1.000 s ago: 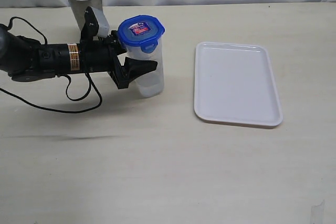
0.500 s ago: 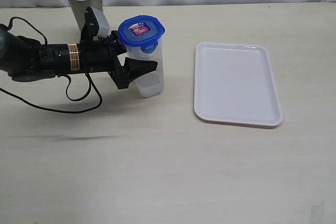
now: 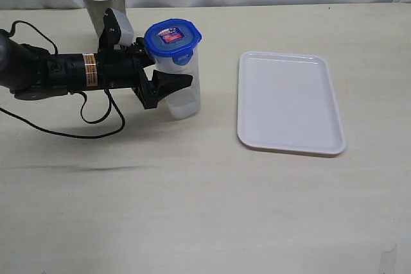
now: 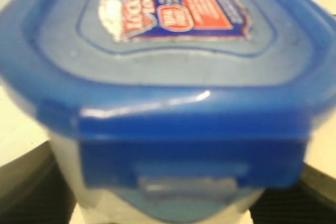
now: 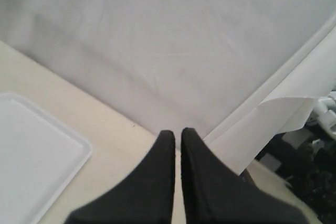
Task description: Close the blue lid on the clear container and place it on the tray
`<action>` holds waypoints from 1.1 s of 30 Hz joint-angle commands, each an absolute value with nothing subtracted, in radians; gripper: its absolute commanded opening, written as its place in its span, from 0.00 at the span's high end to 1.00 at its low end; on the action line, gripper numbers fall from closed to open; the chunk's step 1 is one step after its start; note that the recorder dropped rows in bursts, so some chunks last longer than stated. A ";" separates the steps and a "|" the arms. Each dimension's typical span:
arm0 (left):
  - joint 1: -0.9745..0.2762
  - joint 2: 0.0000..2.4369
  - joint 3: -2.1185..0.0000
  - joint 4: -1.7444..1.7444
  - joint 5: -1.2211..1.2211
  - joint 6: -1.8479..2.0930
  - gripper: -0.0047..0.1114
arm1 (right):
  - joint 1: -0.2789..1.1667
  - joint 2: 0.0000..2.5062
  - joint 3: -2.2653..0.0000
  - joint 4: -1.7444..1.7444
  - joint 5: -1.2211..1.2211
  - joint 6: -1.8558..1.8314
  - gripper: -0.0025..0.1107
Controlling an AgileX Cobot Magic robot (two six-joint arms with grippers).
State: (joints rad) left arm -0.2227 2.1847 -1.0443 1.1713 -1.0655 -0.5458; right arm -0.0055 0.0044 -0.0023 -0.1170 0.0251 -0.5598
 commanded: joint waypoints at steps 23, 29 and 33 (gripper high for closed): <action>-0.227 2.174 -1.051 1.168 -1.069 -0.544 0.96 | -0.012 0.000 0.000 -0.067 0.367 -0.534 0.94; -0.227 2.174 -1.051 1.166 -1.069 -0.544 0.96 | -0.012 0.000 0.000 -0.041 0.364 -0.534 0.94; -0.227 2.174 -1.051 1.166 -1.072 -0.544 0.96 | -0.012 0.000 0.000 -0.039 0.364 -0.534 0.94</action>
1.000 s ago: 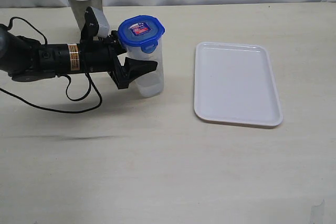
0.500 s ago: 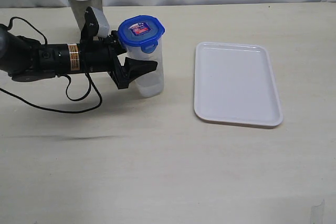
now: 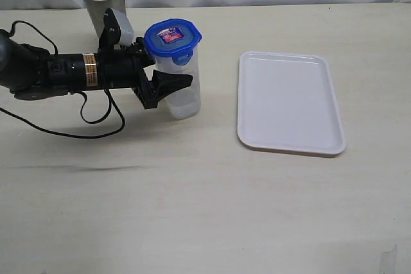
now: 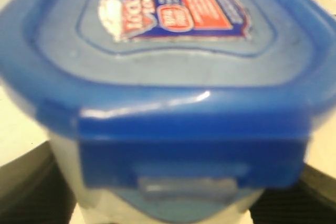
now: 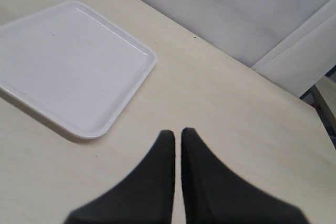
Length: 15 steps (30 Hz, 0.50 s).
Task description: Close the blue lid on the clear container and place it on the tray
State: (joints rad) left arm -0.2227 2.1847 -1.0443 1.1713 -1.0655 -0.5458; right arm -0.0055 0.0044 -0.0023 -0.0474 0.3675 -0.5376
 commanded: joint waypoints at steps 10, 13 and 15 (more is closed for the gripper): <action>-0.227 2.174 -1.051 1.166 -1.072 -0.544 0.96 | -0.012 0.000 0.000 -0.030 0.364 -0.272 0.94; -0.227 2.174 -1.051 1.166 -1.072 -0.544 0.96 | -0.012 0.000 0.000 -0.032 0.352 -0.063 0.94; -0.227 2.174 -1.051 1.166 -1.072 -0.544 0.96 | -0.012 0.000 0.000 -0.032 0.347 -0.020 0.94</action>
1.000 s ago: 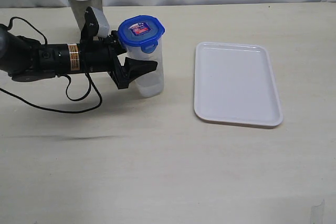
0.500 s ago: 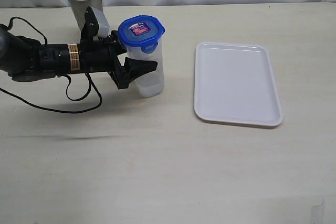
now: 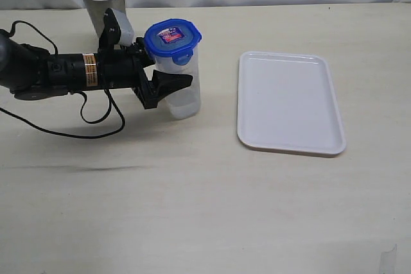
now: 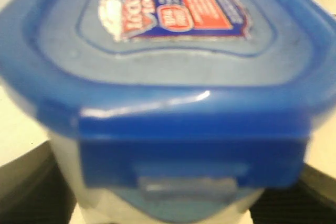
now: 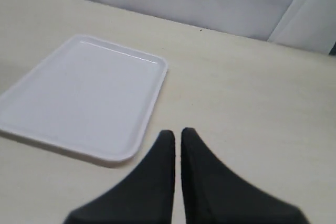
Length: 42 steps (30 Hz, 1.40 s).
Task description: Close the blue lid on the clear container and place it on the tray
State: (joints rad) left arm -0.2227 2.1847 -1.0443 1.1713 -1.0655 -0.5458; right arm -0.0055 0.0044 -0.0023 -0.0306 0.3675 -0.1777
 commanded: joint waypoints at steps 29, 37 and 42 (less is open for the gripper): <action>-0.227 2.174 -1.051 1.168 -1.101 -0.546 0.96 | -0.008 0.000 0.000 -0.050 0.340 -0.113 0.94; -0.290 2.174 -1.051 1.024 -1.216 -0.475 0.96 | -0.008 0.000 0.000 -0.038 0.343 -0.113 0.94; -0.444 2.174 -1.195 0.948 -0.990 -0.423 0.96 | -0.008 0.000 0.000 -0.038 0.343 -0.113 0.94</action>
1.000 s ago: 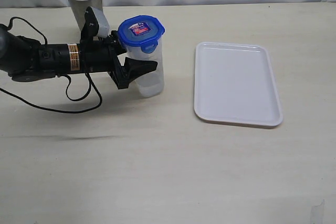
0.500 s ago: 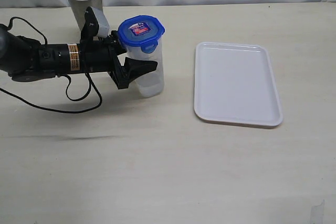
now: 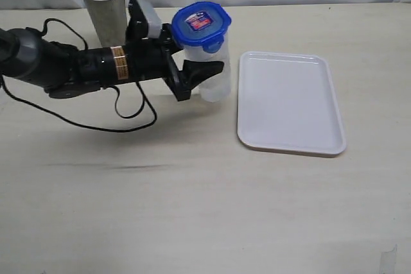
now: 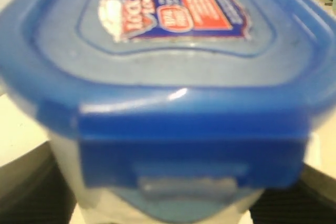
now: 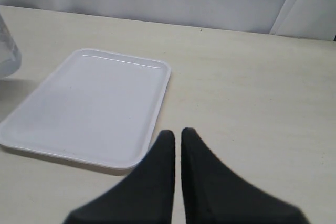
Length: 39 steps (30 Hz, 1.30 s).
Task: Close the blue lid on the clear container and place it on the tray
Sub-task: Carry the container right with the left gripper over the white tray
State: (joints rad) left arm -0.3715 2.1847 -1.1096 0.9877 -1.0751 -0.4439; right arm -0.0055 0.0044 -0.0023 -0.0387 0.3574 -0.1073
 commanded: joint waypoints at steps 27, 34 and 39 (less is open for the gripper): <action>-0.751 2.174 -1.468 1.014 0.069 0.316 0.96 | -0.008 0.000 0.000 -0.038 0.343 -0.113 0.94; -0.813 2.174 -1.468 1.295 0.379 0.316 0.96 | -0.008 0.000 0.000 -0.038 0.343 -0.113 0.94; -0.858 2.174 -1.468 1.468 0.558 0.311 0.96 | -0.008 0.000 0.000 -0.038 0.343 -0.113 0.94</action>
State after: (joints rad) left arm -0.8297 2.1847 -1.4571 1.3537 0.4574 0.3139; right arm -0.0055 0.0044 -0.0023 -0.0387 0.3574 -0.1073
